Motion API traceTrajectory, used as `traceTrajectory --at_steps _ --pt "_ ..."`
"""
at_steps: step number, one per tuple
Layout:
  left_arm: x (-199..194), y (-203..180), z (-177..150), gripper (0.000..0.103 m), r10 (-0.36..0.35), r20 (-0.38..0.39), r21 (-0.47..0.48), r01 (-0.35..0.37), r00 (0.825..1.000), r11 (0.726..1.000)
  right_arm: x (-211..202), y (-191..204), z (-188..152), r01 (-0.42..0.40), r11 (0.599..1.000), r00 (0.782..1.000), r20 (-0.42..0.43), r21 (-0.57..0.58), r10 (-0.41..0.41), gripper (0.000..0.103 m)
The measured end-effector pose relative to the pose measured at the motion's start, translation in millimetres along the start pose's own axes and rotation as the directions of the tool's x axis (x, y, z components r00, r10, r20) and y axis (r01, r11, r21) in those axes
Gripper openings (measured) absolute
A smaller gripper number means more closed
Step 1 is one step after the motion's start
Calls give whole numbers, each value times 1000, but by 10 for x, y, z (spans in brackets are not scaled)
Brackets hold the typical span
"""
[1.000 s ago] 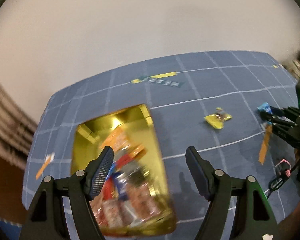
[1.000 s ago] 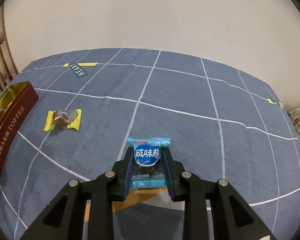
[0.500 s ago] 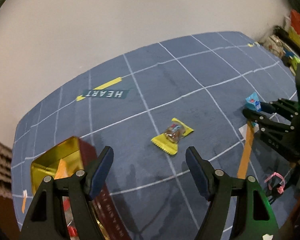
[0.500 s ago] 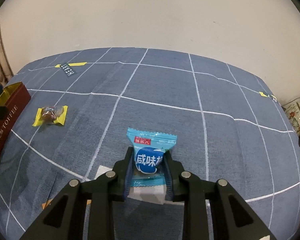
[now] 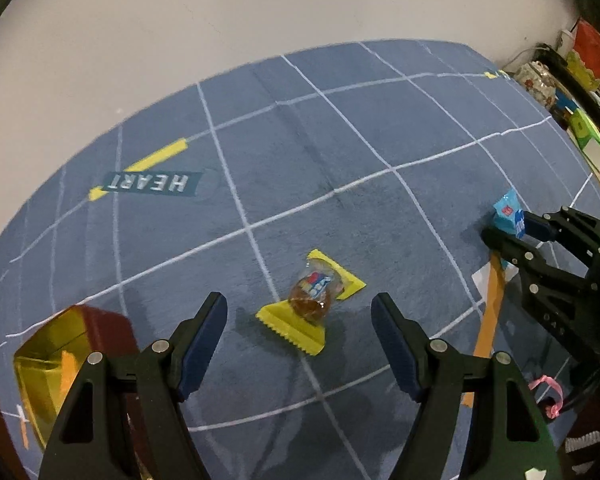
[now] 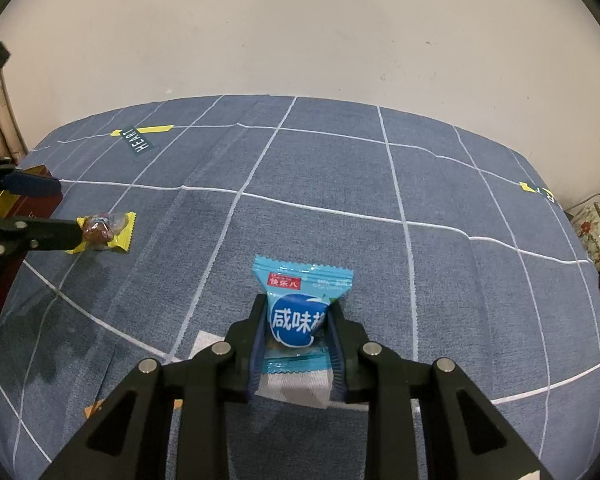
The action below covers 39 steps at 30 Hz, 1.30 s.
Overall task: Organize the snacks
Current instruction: 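Grasp the yellow-wrapped candy with the left gripper while the right gripper holds the light-blue packet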
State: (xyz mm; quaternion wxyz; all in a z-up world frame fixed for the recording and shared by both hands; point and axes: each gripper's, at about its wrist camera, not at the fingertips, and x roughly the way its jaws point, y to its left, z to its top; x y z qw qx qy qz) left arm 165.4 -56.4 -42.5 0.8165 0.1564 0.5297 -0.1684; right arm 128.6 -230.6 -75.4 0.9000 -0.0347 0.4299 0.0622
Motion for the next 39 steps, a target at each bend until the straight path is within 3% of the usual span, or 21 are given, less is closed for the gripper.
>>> traceTrajectory --at_steps 6,15,22,39 --pt "115 -56 65 71 -8 -17 10 8 1000 1000 1 -4 -4 -4 1000 1000 0 2 4 28" --pt "260 -33 10 43 3 -76 5 -3 997 1000 6 -7 -6 -5 1000 1000 1 3 5 28" --pt "242 49 -19 39 -38 -87 -49 34 996 998 4 -3 -3 -4 1000 1000 1 2 4 28" --pt "283 87 84 40 -63 -109 -108 51 992 993 5 -4 -3 -4 1000 1000 1 2 4 28"
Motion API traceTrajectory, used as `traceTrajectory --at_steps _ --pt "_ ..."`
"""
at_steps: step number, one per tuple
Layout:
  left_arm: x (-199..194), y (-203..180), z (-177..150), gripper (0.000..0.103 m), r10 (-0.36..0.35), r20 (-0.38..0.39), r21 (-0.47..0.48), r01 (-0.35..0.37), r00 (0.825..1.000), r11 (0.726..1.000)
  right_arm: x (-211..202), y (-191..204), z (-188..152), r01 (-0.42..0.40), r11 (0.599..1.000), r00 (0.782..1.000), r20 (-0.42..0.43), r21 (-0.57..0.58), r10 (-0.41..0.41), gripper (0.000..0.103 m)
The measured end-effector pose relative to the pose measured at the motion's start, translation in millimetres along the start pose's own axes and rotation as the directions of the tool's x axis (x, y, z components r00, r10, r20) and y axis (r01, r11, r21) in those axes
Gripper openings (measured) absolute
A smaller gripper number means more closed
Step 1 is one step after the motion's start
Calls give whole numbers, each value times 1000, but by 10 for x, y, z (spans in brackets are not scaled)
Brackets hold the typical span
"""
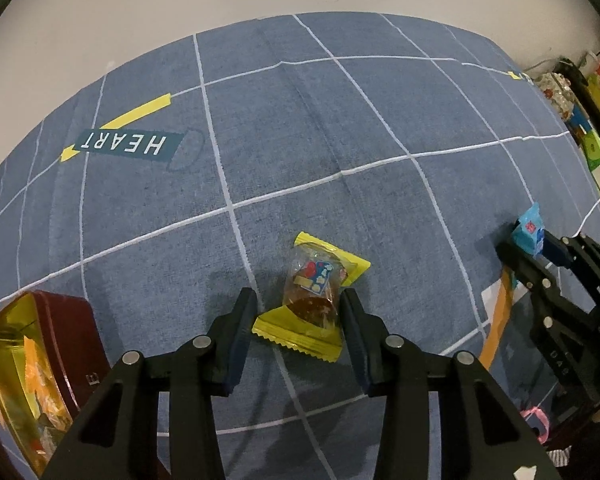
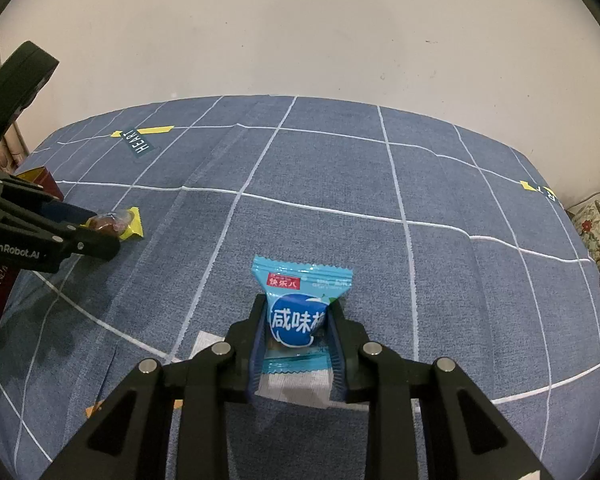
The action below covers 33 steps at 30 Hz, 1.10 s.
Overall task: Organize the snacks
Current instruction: 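Grasp the yellow-wrapped candy with the left gripper while the right gripper holds the light-blue packet, then carry the yellow candy into the tin and open the left gripper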
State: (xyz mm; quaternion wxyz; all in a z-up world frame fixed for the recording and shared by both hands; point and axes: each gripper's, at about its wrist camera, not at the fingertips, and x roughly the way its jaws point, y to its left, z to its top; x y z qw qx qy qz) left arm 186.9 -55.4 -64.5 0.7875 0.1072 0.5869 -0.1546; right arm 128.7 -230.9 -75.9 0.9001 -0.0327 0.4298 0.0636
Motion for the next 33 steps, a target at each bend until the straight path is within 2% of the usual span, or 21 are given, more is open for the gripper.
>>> traceTrajectory --at_steps 5,8,13,23,33 --pt "17 -38 35 46 10 -3 18 -10 1000 1000 0 -2 1 0 1000 1000 0 0 0 28" --pt "28 -65 50 46 25 3 27 -26 1000 999 -1 -2 0 0 1000 1000 0 0 0 28" --pt "40 -112 50 30 41 -6 51 -41 999 998 -1 -1 0 0 1000 1000 0 0 0 28" --pt "19 -188 -40 26 126 16 74 -127 992 989 -1 1 0 0 1000 1000 0 0 0 28" --pt "-180 -151 -171 25 110 6 5 -110 994 994 -1 1 0 2 1000 1000 0 -1 -2 28"
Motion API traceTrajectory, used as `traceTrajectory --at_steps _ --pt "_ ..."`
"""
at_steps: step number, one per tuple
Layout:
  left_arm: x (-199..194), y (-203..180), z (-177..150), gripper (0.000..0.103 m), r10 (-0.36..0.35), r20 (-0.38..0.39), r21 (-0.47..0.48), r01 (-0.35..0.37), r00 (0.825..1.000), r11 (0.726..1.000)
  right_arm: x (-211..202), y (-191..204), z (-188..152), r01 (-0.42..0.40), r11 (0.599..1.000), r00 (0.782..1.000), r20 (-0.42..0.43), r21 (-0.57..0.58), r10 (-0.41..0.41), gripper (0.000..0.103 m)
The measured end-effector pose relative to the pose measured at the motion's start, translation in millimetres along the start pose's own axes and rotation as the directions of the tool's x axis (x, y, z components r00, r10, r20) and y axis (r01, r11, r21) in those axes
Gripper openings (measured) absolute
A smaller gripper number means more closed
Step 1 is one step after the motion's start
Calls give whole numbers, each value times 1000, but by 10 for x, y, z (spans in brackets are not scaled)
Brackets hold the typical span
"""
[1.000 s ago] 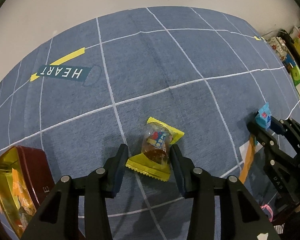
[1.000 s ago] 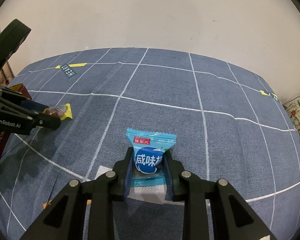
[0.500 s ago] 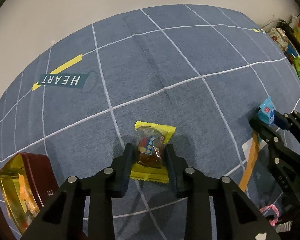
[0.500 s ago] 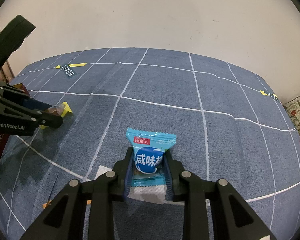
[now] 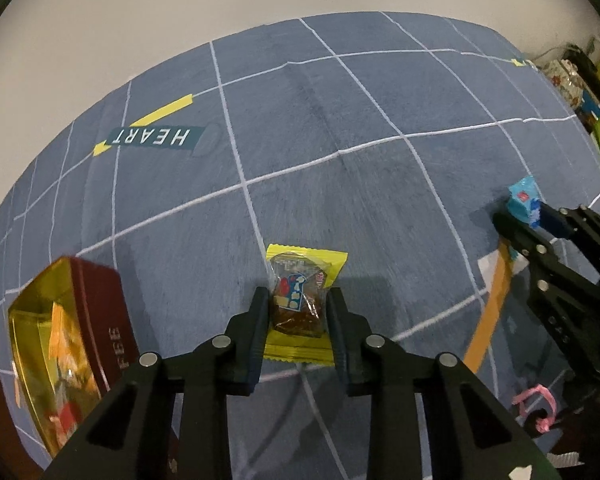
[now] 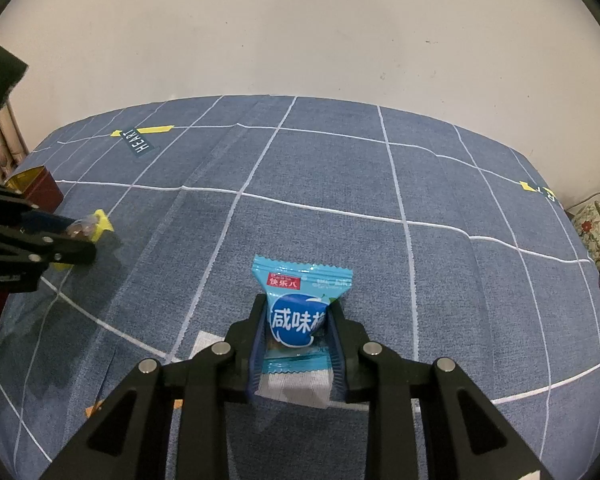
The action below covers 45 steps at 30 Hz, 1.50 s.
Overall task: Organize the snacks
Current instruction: 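Carry the yellow candy into the tin and open the left gripper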
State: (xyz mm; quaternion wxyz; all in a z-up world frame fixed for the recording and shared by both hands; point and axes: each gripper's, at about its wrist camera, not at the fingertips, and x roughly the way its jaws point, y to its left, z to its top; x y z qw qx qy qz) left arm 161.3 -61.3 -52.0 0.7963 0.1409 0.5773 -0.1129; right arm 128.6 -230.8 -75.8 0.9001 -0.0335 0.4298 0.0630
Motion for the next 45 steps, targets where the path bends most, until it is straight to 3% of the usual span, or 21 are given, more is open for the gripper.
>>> traceTrajectory --at_steps 14,24,33,45 --pt "-489 3 -240 26 -77 37 -55 79 996 995 -3 6 5 3 1000 1000 -1 -3 -3 28" --pt "-806 296 -420 26 -71 70 -132 79 995 988 -5 12 16 5 1000 1000 -2 -5 -5 28" --pt "-1064 877 -635 26 39 94 -220 -17 995 975 -13 21 19 10 1000 1000 -2 -10 -10 28" --pt "-1001 1764 -1010 26 171 21 -363 -152 985 920 -18 22 23 12 1000 1000 -2 -13 -12 28"
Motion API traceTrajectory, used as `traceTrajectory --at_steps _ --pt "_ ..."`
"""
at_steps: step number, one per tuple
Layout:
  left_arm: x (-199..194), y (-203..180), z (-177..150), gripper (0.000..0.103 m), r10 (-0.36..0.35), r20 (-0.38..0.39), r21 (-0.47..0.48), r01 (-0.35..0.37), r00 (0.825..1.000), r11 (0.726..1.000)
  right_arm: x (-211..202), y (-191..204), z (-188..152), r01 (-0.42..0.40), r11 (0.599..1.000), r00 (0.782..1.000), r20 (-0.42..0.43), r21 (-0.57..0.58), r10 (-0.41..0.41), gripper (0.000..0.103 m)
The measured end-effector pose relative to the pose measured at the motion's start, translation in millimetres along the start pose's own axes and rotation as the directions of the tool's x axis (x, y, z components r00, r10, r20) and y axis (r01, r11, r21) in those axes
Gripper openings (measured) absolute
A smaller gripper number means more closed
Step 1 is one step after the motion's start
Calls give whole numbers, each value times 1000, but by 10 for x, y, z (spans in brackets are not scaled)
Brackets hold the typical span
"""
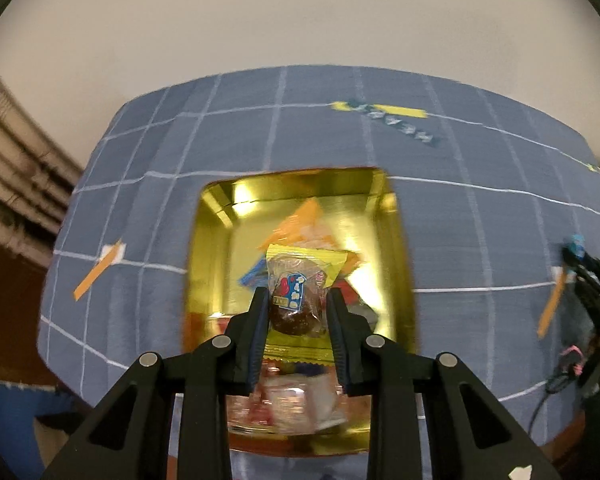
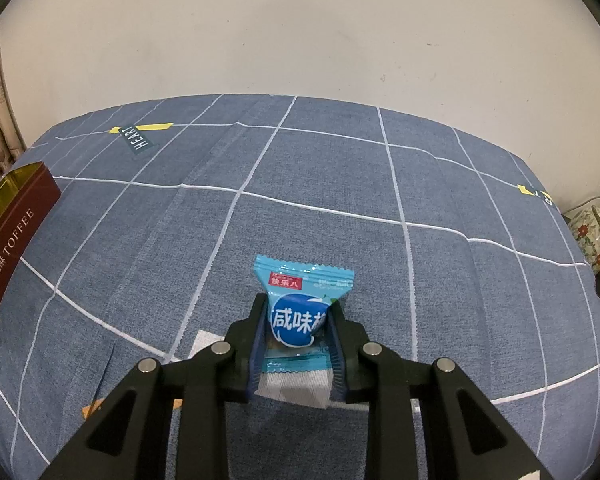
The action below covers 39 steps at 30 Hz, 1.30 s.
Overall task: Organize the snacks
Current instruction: 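Carry the yellow candy into the tin and open the left gripper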
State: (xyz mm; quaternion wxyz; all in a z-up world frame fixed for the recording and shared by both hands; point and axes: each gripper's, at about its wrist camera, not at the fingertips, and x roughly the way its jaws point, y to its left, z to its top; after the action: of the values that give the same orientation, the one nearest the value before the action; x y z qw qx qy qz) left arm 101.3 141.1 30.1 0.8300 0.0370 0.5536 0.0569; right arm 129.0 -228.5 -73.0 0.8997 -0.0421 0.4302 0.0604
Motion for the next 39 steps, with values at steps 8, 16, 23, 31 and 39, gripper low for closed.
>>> traceTrajectory --at_steps 8,16,23,31,39 --pt "326 233 -89 26 22 -53 -55 -25 998 998 -1 2 2 3 1000 1000 0 -3 -3 28" --pt "556 291 -117 26 42 -84 -63 -47 996 997 0 1 2 0 1000 1000 0 -1 0 28" --pt "626 293 -148 26 52 -96 -58 -58 994 997 -5 5 3 0 1000 1000 0 -2 0 28" --pt "611 285 -155 29 61 -89 -47 -66 994 997 -13 10 4 2 1000 1000 0 -5 -2 28" --pt "544 274 -178 33 69 -78 -42 -73 995 996 -6 -1 8 -1 1000 1000 -1 -5 1 28"
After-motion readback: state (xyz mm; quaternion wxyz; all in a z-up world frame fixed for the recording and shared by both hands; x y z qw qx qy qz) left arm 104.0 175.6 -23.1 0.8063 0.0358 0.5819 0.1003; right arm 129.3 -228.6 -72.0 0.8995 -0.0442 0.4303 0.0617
